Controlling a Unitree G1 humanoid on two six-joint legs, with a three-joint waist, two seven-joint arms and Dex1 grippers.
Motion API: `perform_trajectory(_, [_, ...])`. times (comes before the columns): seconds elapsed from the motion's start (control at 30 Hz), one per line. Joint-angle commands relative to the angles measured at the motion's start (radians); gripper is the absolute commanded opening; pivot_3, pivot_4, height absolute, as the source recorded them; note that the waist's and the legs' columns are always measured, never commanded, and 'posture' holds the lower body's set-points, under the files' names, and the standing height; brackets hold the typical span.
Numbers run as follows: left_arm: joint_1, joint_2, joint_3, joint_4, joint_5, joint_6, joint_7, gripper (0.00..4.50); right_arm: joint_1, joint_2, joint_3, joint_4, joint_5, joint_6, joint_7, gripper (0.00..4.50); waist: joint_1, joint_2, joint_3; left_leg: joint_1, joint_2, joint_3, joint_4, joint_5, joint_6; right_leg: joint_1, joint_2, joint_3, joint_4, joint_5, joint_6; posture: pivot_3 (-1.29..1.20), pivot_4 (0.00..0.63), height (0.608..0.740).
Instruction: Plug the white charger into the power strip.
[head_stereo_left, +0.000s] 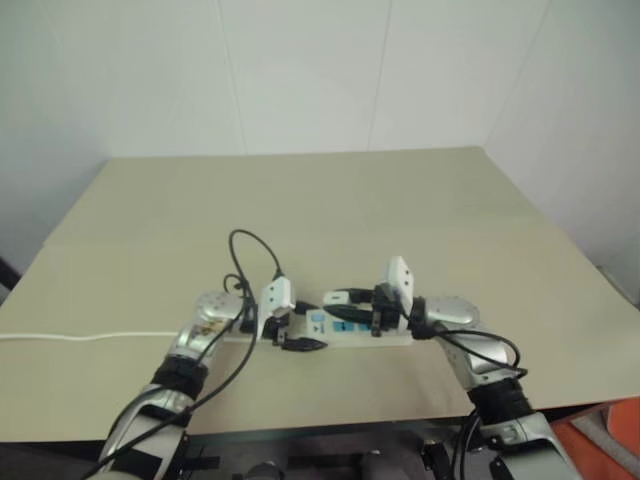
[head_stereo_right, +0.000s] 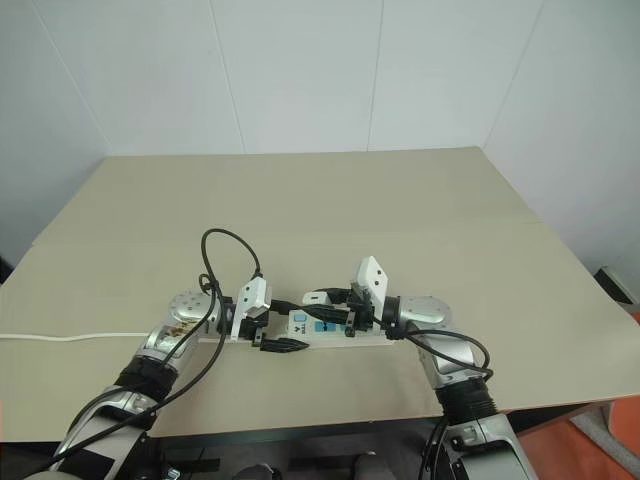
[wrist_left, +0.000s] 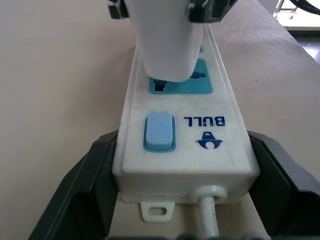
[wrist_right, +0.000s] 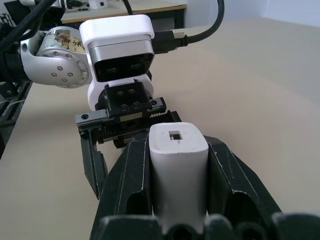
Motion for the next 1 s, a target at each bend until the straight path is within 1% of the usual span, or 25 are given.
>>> perform_trajectory(0.03, [0.023, 0.012, -0.02, -0.032, 0.008, 0.014, -0.019, 3.27, -0.027, 0.006, -0.004, 0.058, -0.017, -0.052, -0.006, 1.13, -0.002, 0.0, 0.0, 0.001, 0.0, 0.0, 0.0, 0.0, 0.0, 0.001, 0.0, 0.0, 0.0, 0.0, 0.0, 0.0, 0.15, 0.74])
perform_trajectory(0.2, [0.036, 0.022, -0.02, -0.049, 0.005, 0.022, -0.023, 3.27, -0.054, 0.031, -0.01, 0.088, -0.001, -0.053, -0.012, 1.13, -0.013, 0.0, 0.0, 0.002, 0.0, 0.0, 0.0, 0.0, 0.0, 0.001, 0.0, 0.0, 0.001, 0.0, 0.0, 0.0, 0.15, 0.74])
perform_trajectory(0.3, [0.038, 0.024, -0.02, -0.056, 0.004, 0.03, -0.023, 3.27, -0.08, 0.059, -0.018, 0.051, 0.043, 0.004, -0.015, 1.13, -0.018, -0.001, 0.0, 0.002, 0.001, 0.0, 0.0, 0.0, 0.0, 0.001, 0.001, 0.001, 0.001, 0.0, 0.0, 0.0, 0.15, 0.74])
perform_trajectory(0.47, [0.032, 0.023, -0.023, -0.055, 0.003, 0.036, -0.019, 3.27, -0.068, 0.044, -0.013, -0.013, 0.076, 0.061, 0.015, 1.13, -0.007, -0.001, 0.0, 0.0, 0.0, 0.0, 0.0, 0.0, 0.0, 0.0, 0.001, 0.001, 0.001, 0.0, -0.001, 0.0, 0.15, 0.74])
perform_trajectory(0.73, [0.031, 0.019, -0.025, -0.056, 0.003, 0.04, -0.018, 3.27, -0.054, 0.033, -0.012, -0.022, 0.071, 0.067, 0.019, 1.13, -0.001, -0.001, 0.0, 0.0, 0.0, 0.0, 0.0, 0.0, 0.0, -0.001, 0.0, 0.001, 0.0, 0.0, -0.001, 0.0, 0.15, 0.74])
perform_trajectory(1.0, [0.031, 0.028, -0.019, -0.056, 0.002, 0.04, -0.022, 3.27, -0.063, 0.037, -0.012, 0.053, 0.045, 0.019, 0.02, 1.13, 0.0, -0.001, 0.0, 0.0, 0.0, 0.0, 0.0, 0.0, 0.0, -0.001, 0.0, 0.001, 0.0, 0.0, -0.001, 0.0, 0.15, 0.74])
